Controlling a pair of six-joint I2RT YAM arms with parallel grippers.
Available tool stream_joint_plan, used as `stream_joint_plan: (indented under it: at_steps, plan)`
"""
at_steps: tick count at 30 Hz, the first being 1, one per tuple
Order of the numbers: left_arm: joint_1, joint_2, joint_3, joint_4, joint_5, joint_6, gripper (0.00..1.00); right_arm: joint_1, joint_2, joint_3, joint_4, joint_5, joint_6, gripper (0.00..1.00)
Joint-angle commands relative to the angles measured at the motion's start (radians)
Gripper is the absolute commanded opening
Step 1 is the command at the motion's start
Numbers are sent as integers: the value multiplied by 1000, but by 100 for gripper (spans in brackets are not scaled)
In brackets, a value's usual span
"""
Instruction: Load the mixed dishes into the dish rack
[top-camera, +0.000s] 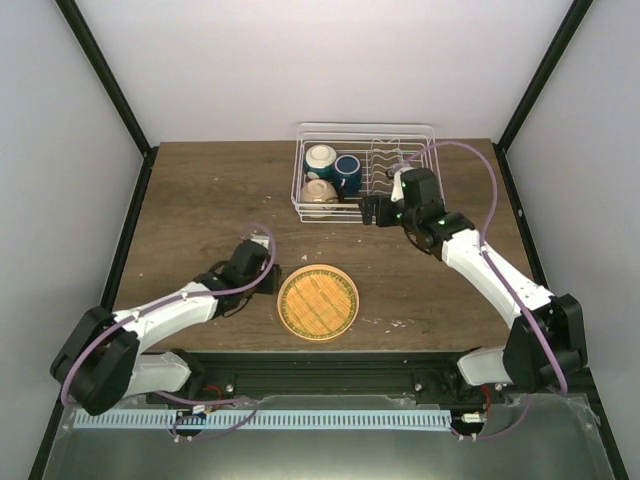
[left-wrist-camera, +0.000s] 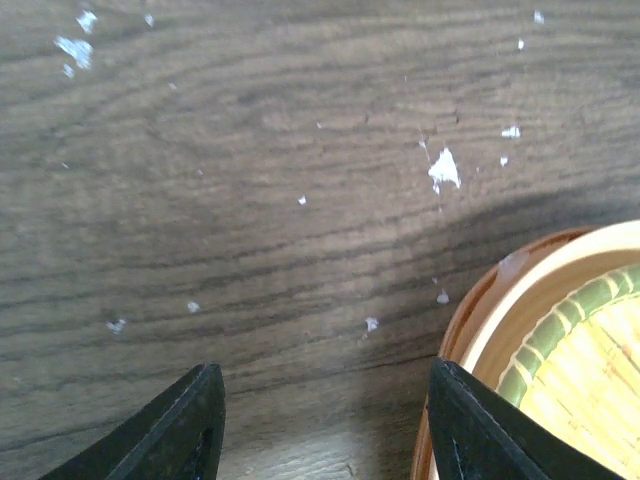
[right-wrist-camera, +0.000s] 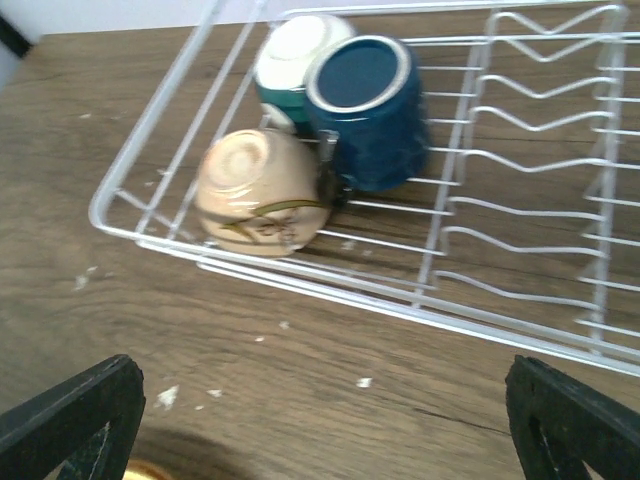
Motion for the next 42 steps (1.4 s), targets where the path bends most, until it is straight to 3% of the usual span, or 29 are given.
stream_joint_plan:
  at_steps: [1,6,24,36,42]
  plan:
    - [-35,47,36,33,-27,-27,58,-7,-29,6,-78,209,25,100]
    - [-40,76,59,30,-26,-30,58,-6,-39,-14,-96,295,25,100]
    - [-91,147,76,32,-17,-44,55,-6,-80,-48,-119,334,11,100]
    - [-142,1,62,-56,-22,-56,53,-8,-89,-59,-136,354,8,100]
    - [-187,6,42,-57,21,-68,53,-8,-74,-61,-133,345,10,100]
